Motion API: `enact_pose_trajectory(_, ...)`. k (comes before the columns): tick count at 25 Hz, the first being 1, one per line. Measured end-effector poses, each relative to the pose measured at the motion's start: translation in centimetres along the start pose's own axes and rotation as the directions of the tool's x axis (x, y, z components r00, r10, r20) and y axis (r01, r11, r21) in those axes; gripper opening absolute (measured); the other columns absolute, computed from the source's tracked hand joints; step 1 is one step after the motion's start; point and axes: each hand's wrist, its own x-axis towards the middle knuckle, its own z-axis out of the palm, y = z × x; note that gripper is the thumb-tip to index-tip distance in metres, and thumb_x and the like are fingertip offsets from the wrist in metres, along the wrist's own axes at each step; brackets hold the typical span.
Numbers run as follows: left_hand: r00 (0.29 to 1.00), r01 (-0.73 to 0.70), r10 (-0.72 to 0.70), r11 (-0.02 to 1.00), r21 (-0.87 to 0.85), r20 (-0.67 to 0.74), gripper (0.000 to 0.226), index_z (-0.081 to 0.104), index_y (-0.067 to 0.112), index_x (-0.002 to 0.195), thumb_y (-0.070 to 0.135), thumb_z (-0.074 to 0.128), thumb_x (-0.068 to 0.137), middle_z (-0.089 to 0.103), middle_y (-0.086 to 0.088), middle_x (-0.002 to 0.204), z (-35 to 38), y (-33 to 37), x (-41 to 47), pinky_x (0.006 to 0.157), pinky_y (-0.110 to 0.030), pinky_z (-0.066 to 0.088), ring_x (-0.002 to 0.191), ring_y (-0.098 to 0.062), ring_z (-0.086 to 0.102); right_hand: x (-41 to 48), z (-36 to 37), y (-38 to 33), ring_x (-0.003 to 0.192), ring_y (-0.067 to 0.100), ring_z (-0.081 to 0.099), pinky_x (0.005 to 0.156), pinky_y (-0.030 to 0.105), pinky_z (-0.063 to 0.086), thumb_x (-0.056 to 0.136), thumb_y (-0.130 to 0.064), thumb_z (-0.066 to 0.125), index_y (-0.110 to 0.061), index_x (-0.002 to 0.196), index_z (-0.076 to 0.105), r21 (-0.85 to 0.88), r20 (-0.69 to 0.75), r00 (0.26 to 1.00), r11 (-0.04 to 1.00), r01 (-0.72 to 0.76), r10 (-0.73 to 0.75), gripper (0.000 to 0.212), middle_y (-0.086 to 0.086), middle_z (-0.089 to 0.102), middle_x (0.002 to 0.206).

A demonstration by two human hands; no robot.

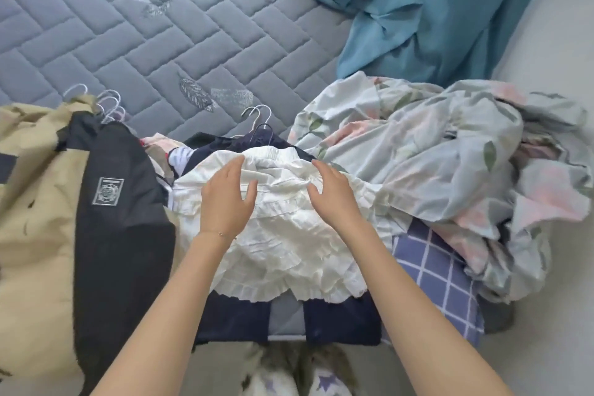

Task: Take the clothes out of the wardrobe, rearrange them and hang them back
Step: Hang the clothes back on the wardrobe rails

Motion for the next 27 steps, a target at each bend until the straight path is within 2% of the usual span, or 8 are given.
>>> enact_pose_trajectory(3,0.998,0.054,-0.056,0.992,-0.118,-0.017,0.053,0.034,0.018,0.148,0.028,0.050,0.098,0.042,-0.001,0.150,5.0,-3.0,1.3,0.113,-0.044,0.032,0.138,-0.020,0.038,6.4,4.4,2.4,0.137,0.027,0.036,0.112,0.042,0.030,0.096,-0.022,0.051,-0.016,0.147,0.036,-0.001,0.019,0.999,0.999,0.042,-0.042,0.054,0.006,0.041,0.150)
enact_pose_trajectory(7,0.996,0.066,-0.075,0.976,-0.210,-0.037,0.048,0.038,0.019,0.145,0.026,0.048,0.099,0.046,0.003,0.146,9.6,-5.9,1.8,0.110,-0.033,0.033,0.134,-0.016,0.041,11.8,9.3,4.6,0.134,0.031,0.040,0.110,0.044,0.032,0.098,-0.036,0.049,-0.014,0.148,0.032,-0.195,0.082,0.995,0.979,0.064,-0.048,0.057,0.011,0.042,0.148)
enact_pose_trajectory(9,0.996,0.060,-0.073,0.967,-0.247,-0.043,0.045,0.042,0.019,0.143,0.024,0.048,0.099,0.049,0.002,0.143,10.6,-6.2,1.4,0.109,-0.033,0.035,0.132,-0.015,0.044,12.3,10.2,5.0,0.125,0.033,0.045,0.102,0.045,0.036,0.096,-0.041,0.050,-0.014,0.140,0.039,-0.276,0.032,0.999,0.960,0.050,-0.043,0.053,0.012,0.049,0.136)
enact_pose_trajectory(13,0.995,0.082,-0.095,0.951,-0.299,-0.026,0.043,0.044,0.018,0.141,0.021,0.048,0.099,0.053,0.001,0.139,10.8,-5.5,0.6,0.105,-0.028,0.037,0.128,-0.014,0.047,11.8,10.1,5.2,0.102,0.033,0.056,0.084,0.044,0.045,0.092,-0.032,0.060,-0.012,0.114,0.045,-0.134,-0.018,0.998,0.990,0.054,-0.057,0.034,0.009,0.059,0.110)
enact_pose_trajectory(17,0.991,0.129,-0.135,0.939,-0.318,0.004,0.042,0.044,0.019,0.140,0.021,0.048,0.099,0.053,0.001,0.138,10.4,-5.0,0.6,0.105,-0.034,0.040,0.127,-0.016,0.048,11.2,10.1,5.9,0.112,0.034,0.054,0.086,0.042,0.042,0.095,-0.043,0.054,-0.008,0.117,0.046,-0.294,0.039,0.999,0.956,-0.015,0.028,0.042,0.011,0.059,0.118)
enact_pose_trajectory(21,0.980,0.192,-0.194,0.894,-0.406,0.036,0.037,0.050,0.018,0.136,0.023,0.049,0.099,0.058,0.000,0.132,10.5,-4.5,0.3,0.104,-0.035,0.043,0.123,-0.014,0.052,10.1,9.6,5.4,0.095,0.035,0.058,0.066,0.037,0.036,0.092,-0.039,0.058,-0.014,0.091,0.043,-0.198,0.013,0.999,0.980,0.035,-0.033,0.029,0.011,0.064,0.100)
enact_pose_trajectory(25,0.953,0.287,-0.297,0.801,-0.525,0.069,0.036,0.056,0.014,0.129,0.031,0.053,0.097,0.063,0.004,0.119,10.0,-2.8,0.5,0.090,-0.017,0.041,0.108,-0.005,0.056,6.1,9.2,4.0,0.085,0.031,0.059,0.069,0.038,0.038,0.091,-0.027,0.058,-0.013,0.088,0.049,0.017,-0.034,0.991,0.991,0.130,-0.129,0.017,0.008,0.063,0.088)
enact_pose_trajectory(27,0.917,0.362,-0.390,0.720,-0.592,0.086,0.042,0.062,0.011,0.120,0.043,0.058,0.093,0.065,0.007,0.107,9.6,-2.1,1.0,0.082,-0.016,0.042,0.099,-0.005,0.060,3.7,9.1,3.2,0.082,0.024,0.059,0.070,0.034,0.040,0.089,-0.021,0.064,-0.012,0.091,0.056,0.155,-0.096,0.975,0.965,0.212,-0.199,0.012,0.002,0.063,0.085)
